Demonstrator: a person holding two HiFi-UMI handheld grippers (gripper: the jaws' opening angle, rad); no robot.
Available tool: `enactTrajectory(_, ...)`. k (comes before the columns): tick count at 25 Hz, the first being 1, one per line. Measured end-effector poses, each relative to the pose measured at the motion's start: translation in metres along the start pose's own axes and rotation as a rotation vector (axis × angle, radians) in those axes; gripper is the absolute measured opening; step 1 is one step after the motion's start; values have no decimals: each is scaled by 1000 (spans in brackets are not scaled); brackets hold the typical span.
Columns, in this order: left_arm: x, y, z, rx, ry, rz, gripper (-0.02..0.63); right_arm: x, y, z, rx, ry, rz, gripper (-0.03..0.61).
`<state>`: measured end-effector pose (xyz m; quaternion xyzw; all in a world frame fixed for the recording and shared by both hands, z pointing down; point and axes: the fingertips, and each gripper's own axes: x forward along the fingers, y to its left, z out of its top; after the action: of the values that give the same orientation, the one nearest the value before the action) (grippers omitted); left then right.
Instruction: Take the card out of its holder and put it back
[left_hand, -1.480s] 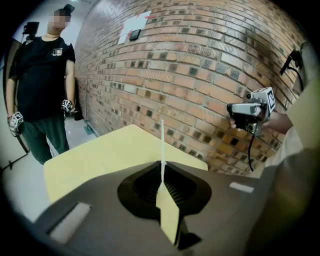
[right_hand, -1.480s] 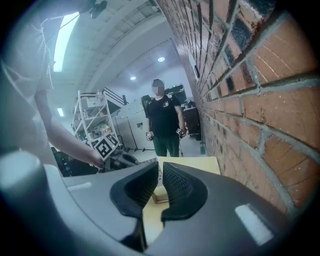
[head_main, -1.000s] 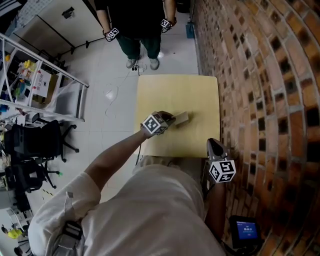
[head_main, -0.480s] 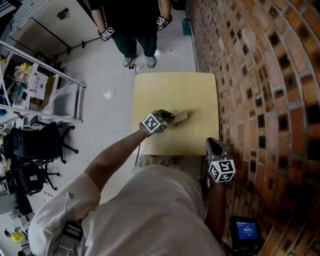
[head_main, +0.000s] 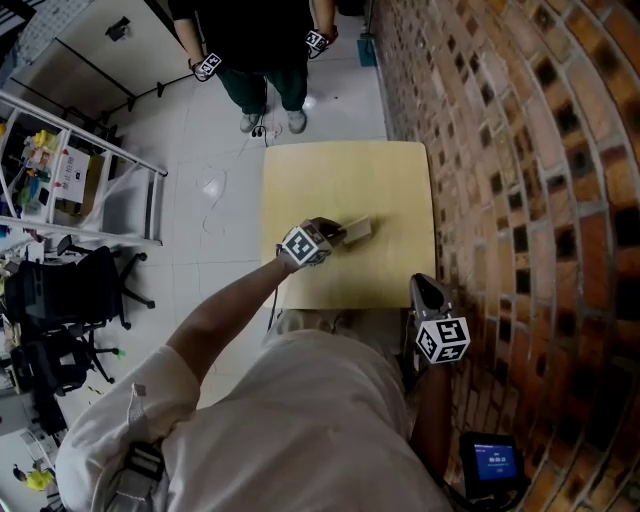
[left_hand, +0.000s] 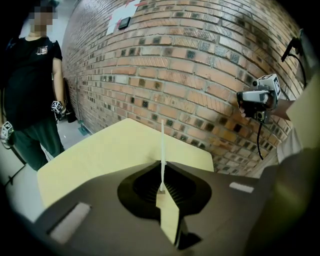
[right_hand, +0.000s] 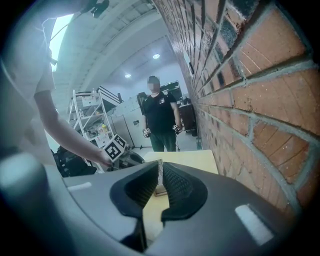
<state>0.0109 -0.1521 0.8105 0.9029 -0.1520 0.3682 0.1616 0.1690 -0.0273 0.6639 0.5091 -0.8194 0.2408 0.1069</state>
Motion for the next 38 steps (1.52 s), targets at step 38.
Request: enactTrajectory(38,5,2,-9,-19,3,34,32,0,2,-5,18,4,2,20)
